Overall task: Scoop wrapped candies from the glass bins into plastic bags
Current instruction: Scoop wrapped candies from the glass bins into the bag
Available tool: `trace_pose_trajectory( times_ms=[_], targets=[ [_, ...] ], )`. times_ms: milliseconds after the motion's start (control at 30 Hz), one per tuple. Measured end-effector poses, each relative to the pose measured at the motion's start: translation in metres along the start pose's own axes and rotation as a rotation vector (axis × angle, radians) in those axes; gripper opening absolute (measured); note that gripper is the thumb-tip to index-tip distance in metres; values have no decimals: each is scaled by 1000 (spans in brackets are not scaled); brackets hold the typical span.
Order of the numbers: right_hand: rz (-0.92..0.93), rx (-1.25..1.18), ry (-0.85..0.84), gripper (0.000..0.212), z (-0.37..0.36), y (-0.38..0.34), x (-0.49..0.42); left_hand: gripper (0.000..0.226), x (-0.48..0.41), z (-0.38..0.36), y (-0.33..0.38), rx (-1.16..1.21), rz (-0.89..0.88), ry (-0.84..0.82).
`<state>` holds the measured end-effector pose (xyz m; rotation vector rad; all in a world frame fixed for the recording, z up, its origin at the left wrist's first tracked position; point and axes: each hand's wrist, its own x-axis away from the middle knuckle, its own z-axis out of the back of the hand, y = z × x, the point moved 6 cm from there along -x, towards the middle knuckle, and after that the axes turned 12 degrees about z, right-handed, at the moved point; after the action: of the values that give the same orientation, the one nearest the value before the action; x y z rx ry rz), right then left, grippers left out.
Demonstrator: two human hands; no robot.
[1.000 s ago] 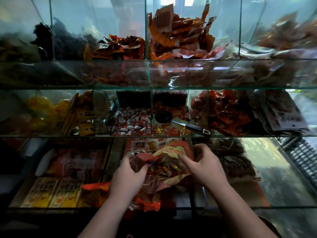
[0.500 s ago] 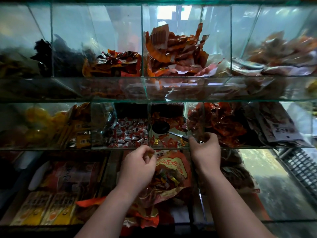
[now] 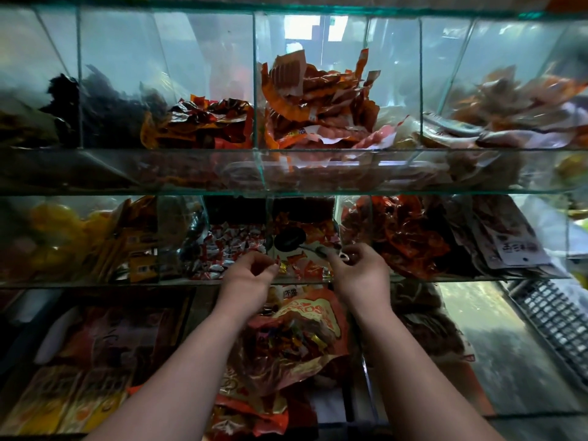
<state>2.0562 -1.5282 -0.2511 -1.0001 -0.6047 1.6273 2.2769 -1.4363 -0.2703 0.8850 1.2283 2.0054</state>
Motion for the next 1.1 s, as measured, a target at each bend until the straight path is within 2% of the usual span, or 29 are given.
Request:
trace_pose_trajectory(
  times_ms=[200,400,467,533,600,667,700,767,800,867,933,1033,1100],
  targets=[
    [69,-176,-73,36,-43,-28,-34,8,-3,5,-5,123,17,-47],
    [71,-193,-78,20,-36,-23,-6,12,-1,3,-8,67,-49,-39],
    [229,-211,-53,12,-15,-34,20,12,-1,2,-7,16,-50,-45],
    [388,-236,-11,17,10,-42,48,11,1,-1,-6,-10,-49,-56],
    [386,-322,32,19,32,-41,68,13,7,-5,-2,-2,-54,-66],
    [329,-439,87,17,53,-40,84,26,15,-10,-2,22,-57,-66],
    [314,-473,113,16,63,-42,90,45,21,-13,-3,48,-34,-59],
    [299,-487,155,18,82,-45,102,79,32,-15,-8,261,104,-15],
    [283,-500,164,19,90,-45,108,80,39,-15,-10,442,169,1],
    [223,-556,176,14,103,-44,116,72,50,-19,-9,754,261,-19],
    [161,-619,161,19,109,-41,124,66,62,-26,-4,909,330,-116],
    [119,-694,90,30,111,-41,133,47,77,-36,1,961,411,-268],
    [95,-715,9,33,107,-40,139,40,81,-36,-7,968,452,-260]
  ],
)
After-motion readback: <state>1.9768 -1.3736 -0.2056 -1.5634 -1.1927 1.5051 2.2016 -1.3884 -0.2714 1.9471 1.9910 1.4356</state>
